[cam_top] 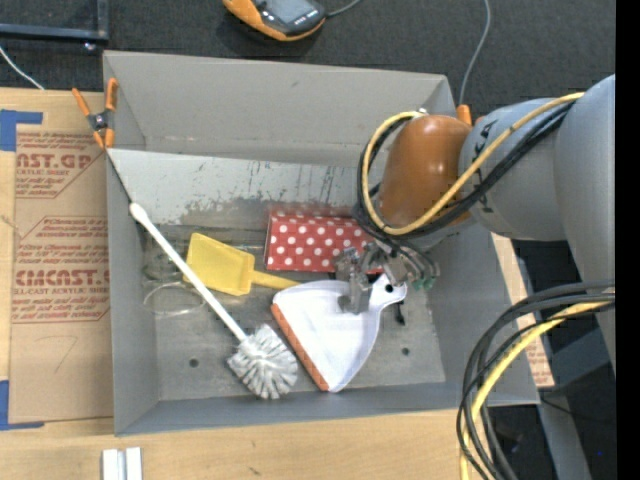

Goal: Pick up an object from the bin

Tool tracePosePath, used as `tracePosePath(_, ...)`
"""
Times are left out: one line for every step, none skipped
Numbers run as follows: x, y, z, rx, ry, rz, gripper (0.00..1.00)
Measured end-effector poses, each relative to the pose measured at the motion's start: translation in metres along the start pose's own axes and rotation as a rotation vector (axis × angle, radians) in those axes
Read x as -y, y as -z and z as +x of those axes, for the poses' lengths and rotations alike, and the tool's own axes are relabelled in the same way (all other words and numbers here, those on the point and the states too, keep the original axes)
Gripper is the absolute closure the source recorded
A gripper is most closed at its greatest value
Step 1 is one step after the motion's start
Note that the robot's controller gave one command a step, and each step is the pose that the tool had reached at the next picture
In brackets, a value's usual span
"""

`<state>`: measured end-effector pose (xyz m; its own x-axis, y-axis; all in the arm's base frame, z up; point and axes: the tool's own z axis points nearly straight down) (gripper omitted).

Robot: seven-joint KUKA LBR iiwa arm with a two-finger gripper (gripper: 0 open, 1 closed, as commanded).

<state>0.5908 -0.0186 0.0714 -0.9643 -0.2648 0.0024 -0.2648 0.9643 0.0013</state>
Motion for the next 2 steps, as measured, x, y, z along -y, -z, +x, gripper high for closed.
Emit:
tracePosePath(0.0001, 0.0001, 0.0005, 0.001, -0.002, -0.001, 1.0)
tracePosePath(0.0002, 0.0018, 0.0008, 0.002, -0.003, -0.001, 1.0)
